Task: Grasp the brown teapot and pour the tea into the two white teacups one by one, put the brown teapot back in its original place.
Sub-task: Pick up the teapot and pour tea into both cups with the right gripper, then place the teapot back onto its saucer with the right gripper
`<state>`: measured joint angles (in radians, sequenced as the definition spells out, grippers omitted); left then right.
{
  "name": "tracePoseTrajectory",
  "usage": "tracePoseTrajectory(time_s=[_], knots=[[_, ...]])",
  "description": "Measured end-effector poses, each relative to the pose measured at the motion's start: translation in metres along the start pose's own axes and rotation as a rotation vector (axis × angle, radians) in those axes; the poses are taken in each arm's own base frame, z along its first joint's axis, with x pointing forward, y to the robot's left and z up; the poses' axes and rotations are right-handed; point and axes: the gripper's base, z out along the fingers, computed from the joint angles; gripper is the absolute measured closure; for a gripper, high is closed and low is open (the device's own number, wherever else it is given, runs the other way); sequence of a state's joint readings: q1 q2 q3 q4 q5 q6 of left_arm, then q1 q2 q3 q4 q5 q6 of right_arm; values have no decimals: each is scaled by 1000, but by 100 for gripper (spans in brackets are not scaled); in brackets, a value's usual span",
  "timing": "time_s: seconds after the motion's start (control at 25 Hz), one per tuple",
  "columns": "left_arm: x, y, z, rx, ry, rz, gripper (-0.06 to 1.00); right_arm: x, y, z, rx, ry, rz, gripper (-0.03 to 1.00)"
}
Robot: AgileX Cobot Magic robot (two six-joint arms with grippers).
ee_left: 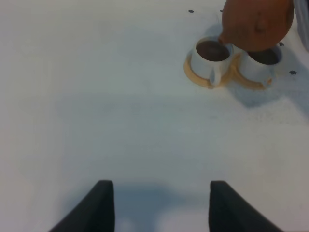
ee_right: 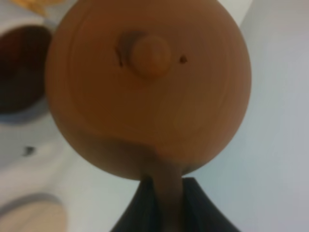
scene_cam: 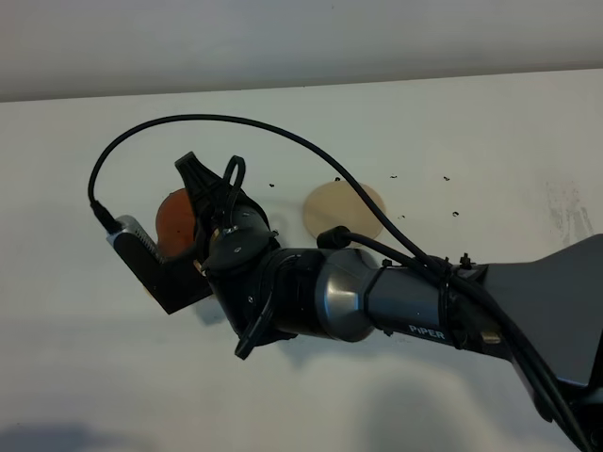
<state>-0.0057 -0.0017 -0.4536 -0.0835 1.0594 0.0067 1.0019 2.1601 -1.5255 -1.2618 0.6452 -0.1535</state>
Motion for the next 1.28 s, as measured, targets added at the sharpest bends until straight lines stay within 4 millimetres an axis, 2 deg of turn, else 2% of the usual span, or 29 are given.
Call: tracePoseTrajectory(time_s=[0.32,0.6,0.96,1.16,1.28], knots=[[0,0,0,0,0,0,50,6,-26,-20,-80,3,297,86],[0,0,0,0,0,0,50,12,-32,-51,-262,-35,593,86],[0,0,0,0,0,0,50,-8,-26,-91,-569,-154,901,86],[0,0,0,0,0,-1,50,-19,-13,-92,-650,-206,982,86],[0,0,0,0,0,-1,50,-25,-6,-82,-667,-209,1018,86]])
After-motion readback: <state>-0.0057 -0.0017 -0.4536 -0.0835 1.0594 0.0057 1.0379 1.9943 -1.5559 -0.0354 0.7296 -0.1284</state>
